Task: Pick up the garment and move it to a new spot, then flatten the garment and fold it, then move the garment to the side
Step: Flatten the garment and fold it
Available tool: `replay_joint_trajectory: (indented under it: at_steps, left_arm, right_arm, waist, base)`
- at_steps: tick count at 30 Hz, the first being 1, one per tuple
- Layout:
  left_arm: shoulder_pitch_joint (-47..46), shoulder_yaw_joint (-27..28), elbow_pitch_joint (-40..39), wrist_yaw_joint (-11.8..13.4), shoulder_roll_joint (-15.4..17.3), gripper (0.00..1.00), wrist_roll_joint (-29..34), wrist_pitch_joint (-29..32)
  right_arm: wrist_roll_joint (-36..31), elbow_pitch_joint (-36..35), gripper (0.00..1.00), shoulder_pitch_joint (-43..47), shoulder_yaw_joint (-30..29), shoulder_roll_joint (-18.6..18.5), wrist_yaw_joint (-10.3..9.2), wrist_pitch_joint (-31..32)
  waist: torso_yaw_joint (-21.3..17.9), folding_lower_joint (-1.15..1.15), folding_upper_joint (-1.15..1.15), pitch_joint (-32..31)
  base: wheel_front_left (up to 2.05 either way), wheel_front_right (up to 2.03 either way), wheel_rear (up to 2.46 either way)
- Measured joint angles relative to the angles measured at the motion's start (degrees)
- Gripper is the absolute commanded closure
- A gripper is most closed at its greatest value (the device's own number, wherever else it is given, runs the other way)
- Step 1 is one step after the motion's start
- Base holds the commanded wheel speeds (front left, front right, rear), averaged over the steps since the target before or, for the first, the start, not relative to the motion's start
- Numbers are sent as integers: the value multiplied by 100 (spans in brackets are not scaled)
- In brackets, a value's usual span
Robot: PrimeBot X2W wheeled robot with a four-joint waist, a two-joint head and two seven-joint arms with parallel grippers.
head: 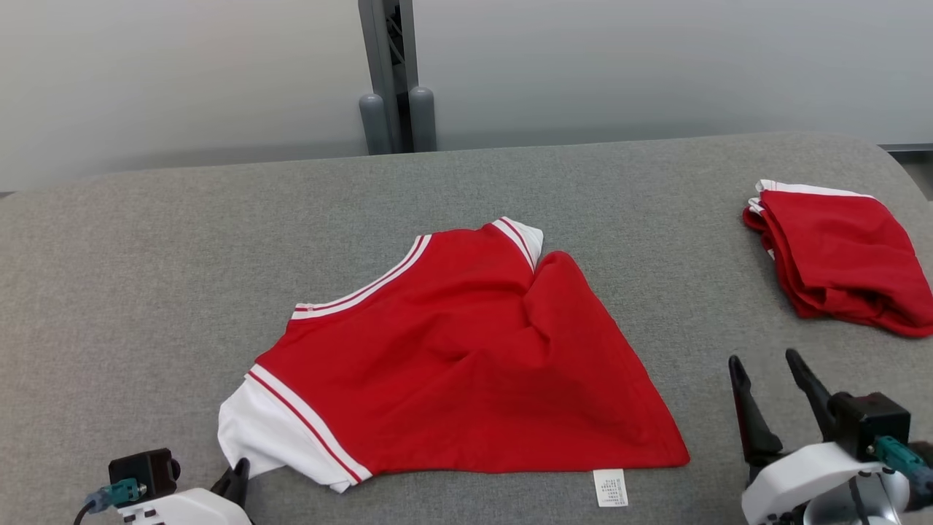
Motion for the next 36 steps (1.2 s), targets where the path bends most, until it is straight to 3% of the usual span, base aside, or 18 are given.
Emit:
replay_joint_trajectory:
  at_steps: [17,28,35,36]
  left_arm:
    - [226,-18,-1055,253,97,100,105,-111]
    - [208,-84,-1115,246,88,100,148,-122]
    - [187,-86,-1106,246,87,100,148,-146]
    - [187,-86,-1103,246,86,100,148,-147]
  right_arm:
    - [725,99,0,466,583,1,0,1539]
    - [757,925,0,65,704,-3,-1,1728]
    - [829,1042,0,39,772,-22,-2,1702]
    - [824,1060,5,35,795,-26,-2,1700]
  waist:
    - [114,0,0,59]
    - [334,0,0,146]
    - [387,0,0,147]
    - [387,0,0,146]
  base:
    - [0,0,0]
    - [0,0,0]
    - [0,0,0]
    - [0,0,0]
